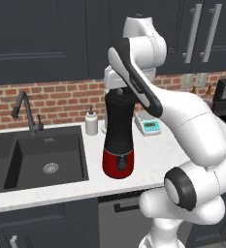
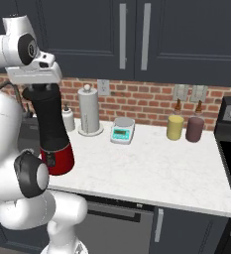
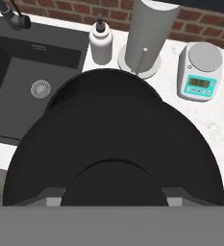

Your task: Close the lid blender by securely placing the lid on top.

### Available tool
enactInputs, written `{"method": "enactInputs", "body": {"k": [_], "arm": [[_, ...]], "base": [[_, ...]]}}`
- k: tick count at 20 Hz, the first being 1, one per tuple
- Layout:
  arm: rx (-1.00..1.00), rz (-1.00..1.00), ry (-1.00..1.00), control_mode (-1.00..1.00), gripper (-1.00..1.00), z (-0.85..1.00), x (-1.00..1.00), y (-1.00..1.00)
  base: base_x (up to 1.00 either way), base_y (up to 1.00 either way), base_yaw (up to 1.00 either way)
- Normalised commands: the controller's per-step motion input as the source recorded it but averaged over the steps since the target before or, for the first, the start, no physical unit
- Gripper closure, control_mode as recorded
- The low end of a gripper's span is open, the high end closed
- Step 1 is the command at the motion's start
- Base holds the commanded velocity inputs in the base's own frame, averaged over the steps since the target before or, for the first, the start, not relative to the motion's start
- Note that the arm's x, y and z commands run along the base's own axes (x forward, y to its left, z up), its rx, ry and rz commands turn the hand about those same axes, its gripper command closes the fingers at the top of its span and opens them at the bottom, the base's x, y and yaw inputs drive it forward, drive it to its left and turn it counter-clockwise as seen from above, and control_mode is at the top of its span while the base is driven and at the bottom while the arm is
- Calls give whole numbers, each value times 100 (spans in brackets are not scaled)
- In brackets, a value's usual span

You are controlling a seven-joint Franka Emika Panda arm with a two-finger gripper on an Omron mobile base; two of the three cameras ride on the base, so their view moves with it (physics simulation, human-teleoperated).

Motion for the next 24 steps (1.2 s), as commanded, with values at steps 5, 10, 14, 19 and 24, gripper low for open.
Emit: {"method": "enactInputs", "body": {"k": [5, 10, 14, 19, 24], "arm": [[0, 0, 0, -100, 100, 0, 29, 6], [0, 0, -1, -100, 100, -1, 40, 10], [0, 0, 0, -100, 100, -9, 23, 9], [0, 0, -1, -100, 100, -10, 0, 4], [0, 0, 0, -100, 100, -8, 0, 0]], "base": [[0, 0, 0], [0, 0, 0], [0, 0, 0], [0, 0, 0], [0, 0, 0]]}}
